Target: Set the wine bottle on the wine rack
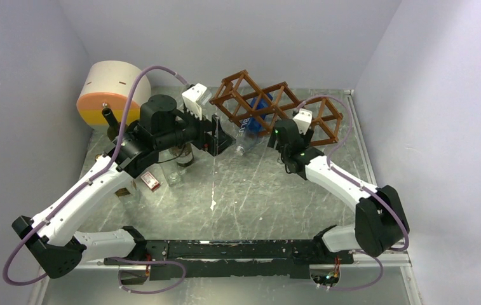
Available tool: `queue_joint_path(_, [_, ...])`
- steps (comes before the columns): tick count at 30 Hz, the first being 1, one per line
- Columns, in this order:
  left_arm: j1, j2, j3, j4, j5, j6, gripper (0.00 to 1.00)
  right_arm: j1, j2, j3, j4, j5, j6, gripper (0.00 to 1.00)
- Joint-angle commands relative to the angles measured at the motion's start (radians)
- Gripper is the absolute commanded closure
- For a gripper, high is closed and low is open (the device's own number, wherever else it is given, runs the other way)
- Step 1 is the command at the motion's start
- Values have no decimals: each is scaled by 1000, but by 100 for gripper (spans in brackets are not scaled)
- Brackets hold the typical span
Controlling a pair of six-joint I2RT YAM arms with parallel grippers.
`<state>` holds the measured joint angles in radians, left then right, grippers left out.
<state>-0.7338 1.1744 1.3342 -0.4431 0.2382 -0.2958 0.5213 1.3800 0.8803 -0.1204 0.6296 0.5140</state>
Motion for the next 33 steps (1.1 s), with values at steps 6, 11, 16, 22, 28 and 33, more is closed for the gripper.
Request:
queue_joint_path(6, [1, -11, -9, -3, -51, -9, 4, -14, -11, -88, -121, -198, 86, 32])
queue_joint_path(11, [1, -7, -10, 5, 1, 0, 4, -14, 37, -83, -72, -205, 96, 46])
queue_joint_path(16, [1, -13, -14, 1, -5, 1, 4, -14, 89, -57, -31, -192, 87, 63])
queue_joint_path(22, [1, -16, -10, -6, -14, 3, 4, -17, 98, -45, 22, -222, 77, 75])
queue_joint_path(28, [1, -14, -10, -7, -22, 1, 4, -24, 73, -53, 46, -234, 96, 67])
queue_joint_path(33, [1, -13, -12, -9, -30, 0, 4, -24, 71, -36, -4, -234, 115, 43])
